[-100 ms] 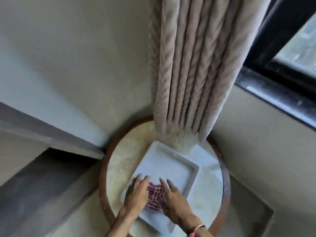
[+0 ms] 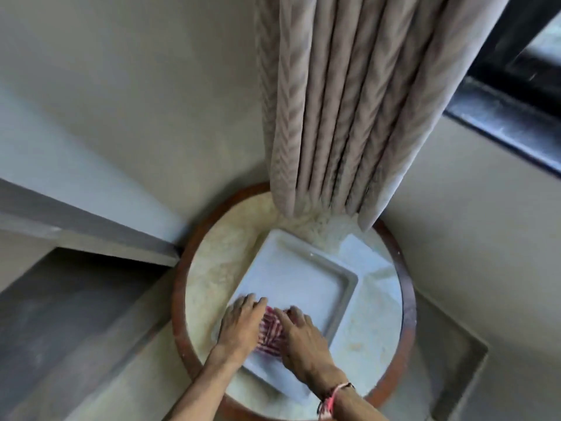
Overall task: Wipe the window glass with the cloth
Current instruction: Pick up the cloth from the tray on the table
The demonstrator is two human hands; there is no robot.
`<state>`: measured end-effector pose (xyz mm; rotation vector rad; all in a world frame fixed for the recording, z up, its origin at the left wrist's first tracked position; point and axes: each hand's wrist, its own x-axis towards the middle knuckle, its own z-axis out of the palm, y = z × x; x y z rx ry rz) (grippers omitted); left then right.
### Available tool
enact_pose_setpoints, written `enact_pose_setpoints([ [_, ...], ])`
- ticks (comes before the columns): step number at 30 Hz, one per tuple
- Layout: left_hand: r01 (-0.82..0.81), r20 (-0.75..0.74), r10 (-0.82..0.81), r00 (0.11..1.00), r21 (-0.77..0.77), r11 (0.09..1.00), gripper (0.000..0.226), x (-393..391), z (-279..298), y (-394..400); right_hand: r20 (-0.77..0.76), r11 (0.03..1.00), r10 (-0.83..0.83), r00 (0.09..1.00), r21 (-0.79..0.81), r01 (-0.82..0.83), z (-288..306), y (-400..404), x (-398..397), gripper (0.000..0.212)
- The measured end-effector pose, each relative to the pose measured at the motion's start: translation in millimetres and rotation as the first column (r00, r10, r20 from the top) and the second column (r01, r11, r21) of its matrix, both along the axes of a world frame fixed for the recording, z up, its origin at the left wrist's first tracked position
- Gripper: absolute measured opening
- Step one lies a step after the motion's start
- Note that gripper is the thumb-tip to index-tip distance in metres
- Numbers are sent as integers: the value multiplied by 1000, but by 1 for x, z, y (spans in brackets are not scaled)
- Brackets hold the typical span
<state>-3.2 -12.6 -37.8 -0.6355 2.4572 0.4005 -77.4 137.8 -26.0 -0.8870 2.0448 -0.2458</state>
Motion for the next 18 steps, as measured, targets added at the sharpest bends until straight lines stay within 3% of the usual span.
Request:
enact_pose_setpoints([
  [4, 164, 46, -161, 986, -78, 983, 36, -2, -19, -8, -133, 1000, -6, 991, -21, 3, -27, 2, 14, 50],
  [6, 100, 60, -98, 993, -27, 995, 23, -4, -17, -13, -143, 997, -11, 990, -71, 1, -25, 7, 13, 37],
  [9, -133, 15, 133, 991, 212, 968, 20, -12, 9, -25, -99, 981, 12, 995, -191, -31, -10, 25, 6, 30],
  [12, -150, -63, 198, 978, 446, 882, 16, -35, 65, -33, -55, 958, 54, 997, -279, -67, 28, 46, -12, 33],
  [15, 21, -205, 99, 974, 516, 857, 17, -68, 160, -31, -54, 888, -183, 982, -437, 142, 109, 60, -46, 41],
  [18, 238, -391, -31, 920, 493, 837, 15, -111, 273, -16, 23, 593, -561, 828, -686, 421, 201, 74, -104, 50],
])
